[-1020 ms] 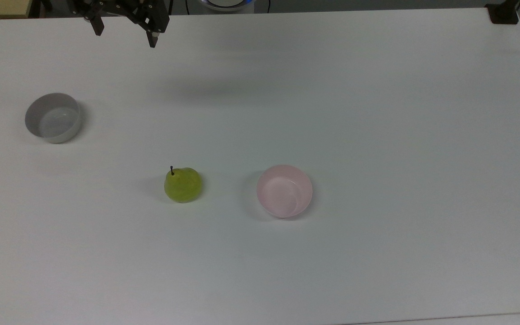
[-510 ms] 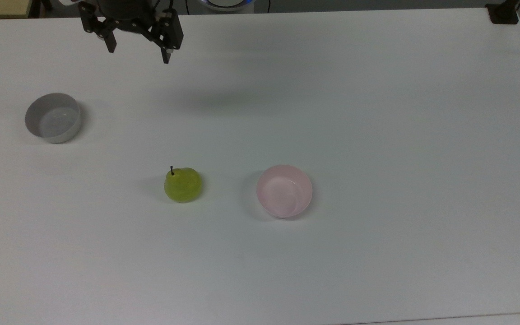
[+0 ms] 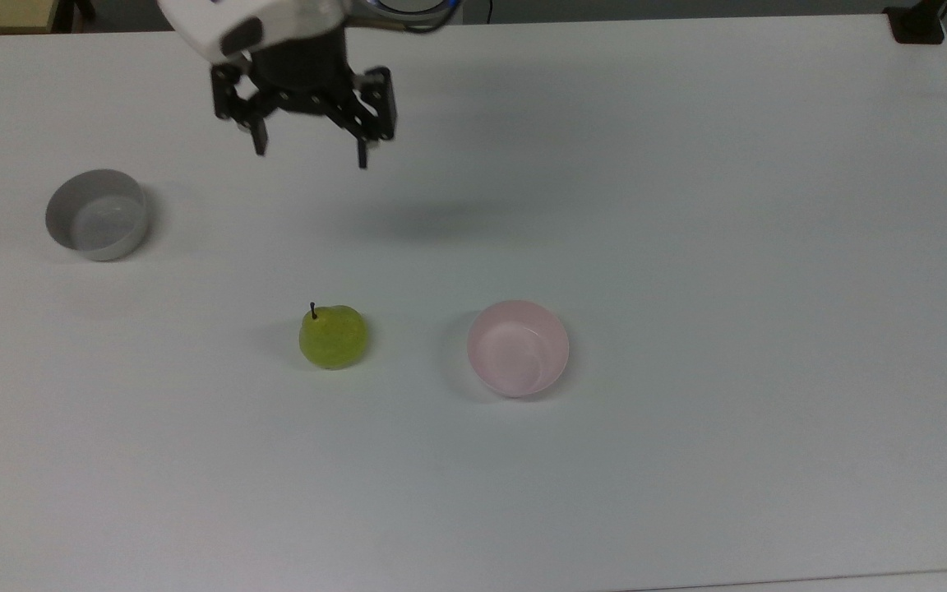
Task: Place the pear in the bowl
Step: 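Move the open gripper over the green pear and lower it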
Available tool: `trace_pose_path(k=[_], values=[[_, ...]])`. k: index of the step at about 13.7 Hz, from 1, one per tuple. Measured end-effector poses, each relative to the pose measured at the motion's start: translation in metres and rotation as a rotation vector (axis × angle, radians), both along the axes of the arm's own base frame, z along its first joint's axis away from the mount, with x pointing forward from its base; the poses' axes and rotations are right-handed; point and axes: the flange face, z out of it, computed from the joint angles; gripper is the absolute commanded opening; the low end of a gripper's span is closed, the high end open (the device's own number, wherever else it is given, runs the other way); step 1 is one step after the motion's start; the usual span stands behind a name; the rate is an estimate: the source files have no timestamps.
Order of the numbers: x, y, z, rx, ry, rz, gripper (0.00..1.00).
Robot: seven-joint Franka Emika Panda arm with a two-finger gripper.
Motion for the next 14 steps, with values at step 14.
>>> trace_pose_path(k=[14], values=[[0.049, -0.006, -0.117, -0.084, 0.044, 0.059, 1.00]])
